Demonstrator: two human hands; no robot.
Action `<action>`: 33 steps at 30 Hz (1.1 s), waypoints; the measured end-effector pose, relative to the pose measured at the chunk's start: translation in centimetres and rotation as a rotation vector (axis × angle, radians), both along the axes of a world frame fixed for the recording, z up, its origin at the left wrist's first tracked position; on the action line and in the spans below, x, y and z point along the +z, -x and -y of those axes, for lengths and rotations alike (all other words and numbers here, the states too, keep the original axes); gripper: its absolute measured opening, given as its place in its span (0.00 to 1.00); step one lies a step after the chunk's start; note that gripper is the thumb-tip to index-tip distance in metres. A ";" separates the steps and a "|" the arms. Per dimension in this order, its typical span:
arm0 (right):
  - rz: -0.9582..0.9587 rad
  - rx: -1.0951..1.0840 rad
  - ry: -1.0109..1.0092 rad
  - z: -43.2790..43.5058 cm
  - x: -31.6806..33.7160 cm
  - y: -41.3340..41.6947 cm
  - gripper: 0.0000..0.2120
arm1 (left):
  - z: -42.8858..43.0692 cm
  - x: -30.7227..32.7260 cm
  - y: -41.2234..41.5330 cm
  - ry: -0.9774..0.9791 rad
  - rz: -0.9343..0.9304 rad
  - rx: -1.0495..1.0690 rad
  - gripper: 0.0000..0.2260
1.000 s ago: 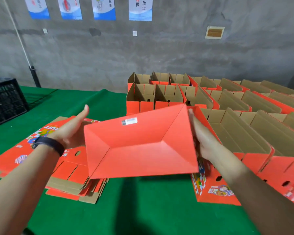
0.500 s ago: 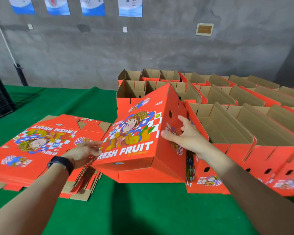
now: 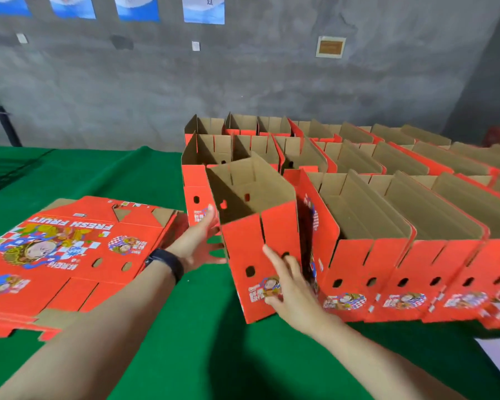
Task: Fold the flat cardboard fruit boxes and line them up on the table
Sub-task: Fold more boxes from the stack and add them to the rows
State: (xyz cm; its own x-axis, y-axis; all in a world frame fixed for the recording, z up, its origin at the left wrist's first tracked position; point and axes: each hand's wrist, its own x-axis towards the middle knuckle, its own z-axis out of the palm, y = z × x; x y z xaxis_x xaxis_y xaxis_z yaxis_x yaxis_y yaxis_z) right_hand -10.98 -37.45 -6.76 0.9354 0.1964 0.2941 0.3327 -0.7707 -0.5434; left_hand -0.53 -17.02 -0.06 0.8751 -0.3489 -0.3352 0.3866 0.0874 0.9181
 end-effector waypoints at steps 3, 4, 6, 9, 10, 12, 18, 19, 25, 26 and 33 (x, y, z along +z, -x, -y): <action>-0.110 -0.024 0.099 -0.3 -2.5 0.6 0.54 | 0.8 1.0 0.2 -0.051 -0.009 -0.042 0.40; -0.135 -0.027 0.153 -0.5 -2.9 0.6 0.52 | 1.0 1.3 0.3 -0.079 0.002 -0.055 0.44; -0.124 -0.037 0.288 -0.9 -2.9 0.4 0.50 | 1.4 2.2 0.6 -0.116 0.042 -0.074 0.47; -0.036 -0.049 0.496 -1.3 -2.3 -0.4 0.51 | 2.7 3.1 0.8 -0.205 0.088 -0.052 0.36; -0.018 -0.046 0.549 -1.3 -2.2 -0.6 0.52 | 3.1 3.2 0.7 -0.252 0.113 -0.044 0.28; 0.008 -0.050 0.602 -1.1 -1.8 -0.7 0.52 | 3.9 3.0 0.3 -0.308 0.163 -0.014 0.11; 0.107 -0.166 0.740 2.7 -1.2 1.1 0.55 | 5.5 2.1 0.5 -0.126 0.156 -0.081 0.13; 0.074 -0.162 0.762 3.3 -1.4 1.1 0.54 | 5.7 2.0 0.5 -0.113 0.162 -0.098 0.13; 0.028 -0.191 0.715 3.0 -1.2 1.5 0.43 | 5.7 2.3 0.2 -0.060 0.146 -0.109 0.11; 0.012 -0.197 0.740 2.8 -0.8 1.6 0.41 | 5.7 2.1 0.2 -0.086 0.150 -0.123 0.09; 0.241 0.003 0.723 -1.6 2.2 1.4 0.24 | 5.5 1.6 0.7 -0.084 0.139 -0.217 0.36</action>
